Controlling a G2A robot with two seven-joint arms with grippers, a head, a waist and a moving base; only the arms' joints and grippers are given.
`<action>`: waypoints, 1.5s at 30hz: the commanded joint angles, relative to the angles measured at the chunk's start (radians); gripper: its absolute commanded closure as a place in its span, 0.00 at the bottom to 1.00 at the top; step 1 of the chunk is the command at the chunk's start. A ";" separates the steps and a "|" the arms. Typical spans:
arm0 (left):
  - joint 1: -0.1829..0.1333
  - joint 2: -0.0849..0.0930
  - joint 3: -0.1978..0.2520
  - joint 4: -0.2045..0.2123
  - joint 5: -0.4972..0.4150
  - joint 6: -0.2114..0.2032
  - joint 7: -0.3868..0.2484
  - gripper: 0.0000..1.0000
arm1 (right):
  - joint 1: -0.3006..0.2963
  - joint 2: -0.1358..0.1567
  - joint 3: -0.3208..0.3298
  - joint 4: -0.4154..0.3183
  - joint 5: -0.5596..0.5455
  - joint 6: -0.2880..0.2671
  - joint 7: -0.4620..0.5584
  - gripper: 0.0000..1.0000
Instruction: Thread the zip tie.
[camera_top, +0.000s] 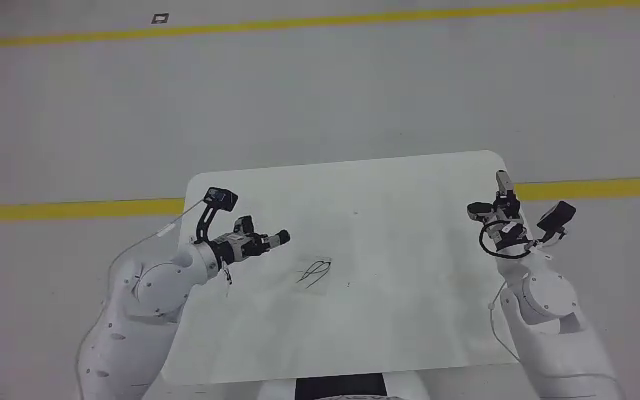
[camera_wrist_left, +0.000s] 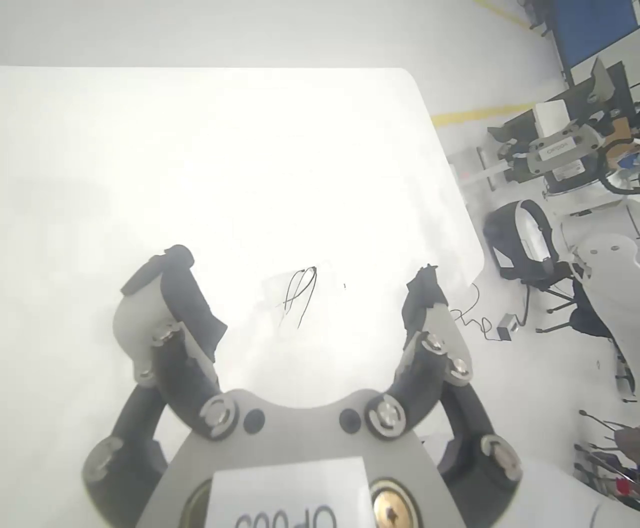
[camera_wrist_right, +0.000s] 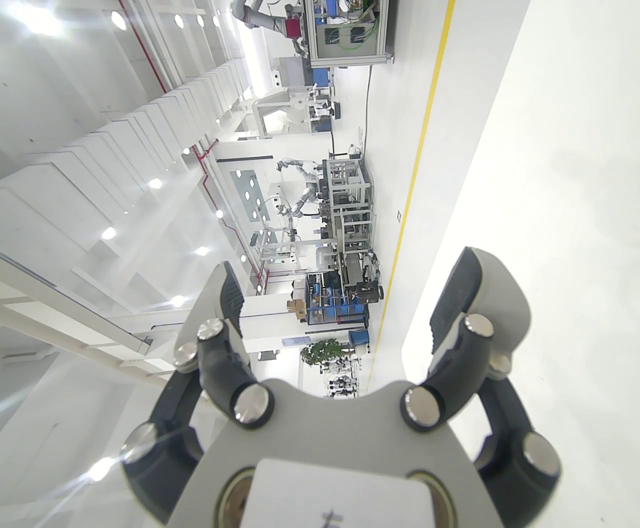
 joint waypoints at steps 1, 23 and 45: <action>-0.007 0.002 0.008 -0.018 0.039 -0.021 -0.008 0.00 | 0.000 0.000 0.000 0.000 0.000 0.000 0.000 0.00; -0.197 0.010 0.259 -0.009 0.394 -0.149 -0.229 0.00 | 0.000 0.000 0.000 0.000 0.000 0.000 0.000 0.00; -0.428 -0.013 0.551 0.117 0.471 -0.178 -0.350 0.00 | 0.000 0.000 0.000 0.000 0.000 0.000 0.000 0.00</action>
